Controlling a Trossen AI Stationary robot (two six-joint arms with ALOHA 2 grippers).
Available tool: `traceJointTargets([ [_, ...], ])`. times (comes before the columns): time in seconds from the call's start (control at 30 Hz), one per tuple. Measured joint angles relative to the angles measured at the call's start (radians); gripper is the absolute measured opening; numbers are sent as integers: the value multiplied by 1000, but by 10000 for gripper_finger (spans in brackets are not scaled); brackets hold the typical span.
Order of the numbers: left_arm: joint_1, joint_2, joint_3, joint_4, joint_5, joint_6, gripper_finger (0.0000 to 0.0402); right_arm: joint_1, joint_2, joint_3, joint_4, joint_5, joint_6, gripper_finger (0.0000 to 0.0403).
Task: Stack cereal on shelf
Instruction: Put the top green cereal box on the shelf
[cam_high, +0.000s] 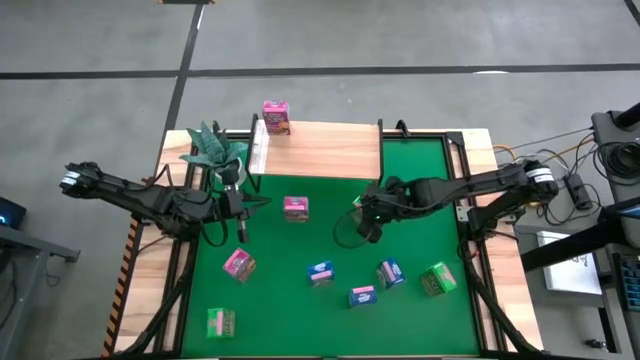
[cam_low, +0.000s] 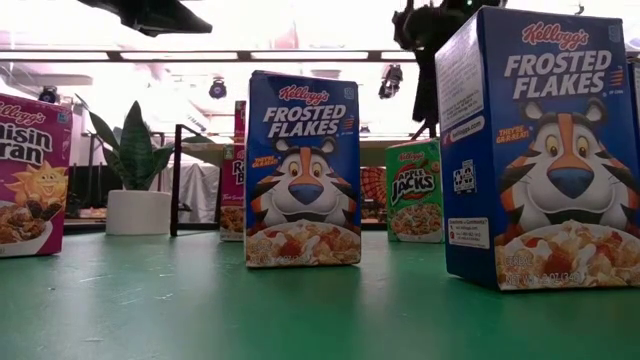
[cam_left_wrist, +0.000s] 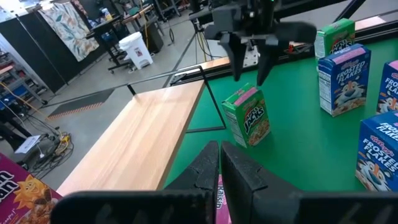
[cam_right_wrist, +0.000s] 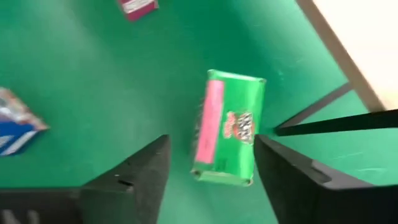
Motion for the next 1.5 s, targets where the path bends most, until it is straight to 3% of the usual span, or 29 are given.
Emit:
traceJointTargets([
  [0.17,0,0,0,0,0,0,0,-2,35,-4,2,55,39,270],
  [0.33,0,0,0,-1,0,0,0,-2,64,-20,-1,64,60,273],
  [0.57,0,0,-1,0,0,0,0,-2,97,-52,9,65,69,249],
  [0.9,0,0,-1,0,0,0,0,-2,89,-53,11,61,67,170],
  [1.1,0,0,-1,0,0,0,0,-2,89,-32,9,35,67,147],
  [1.3,0,0,-1,0,0,0,0,-2,80,37,3,-8,22,145],
  [1.5,0,0,-1,0,0,0,0,-2,77,191,-20,-24,-79,142],
])
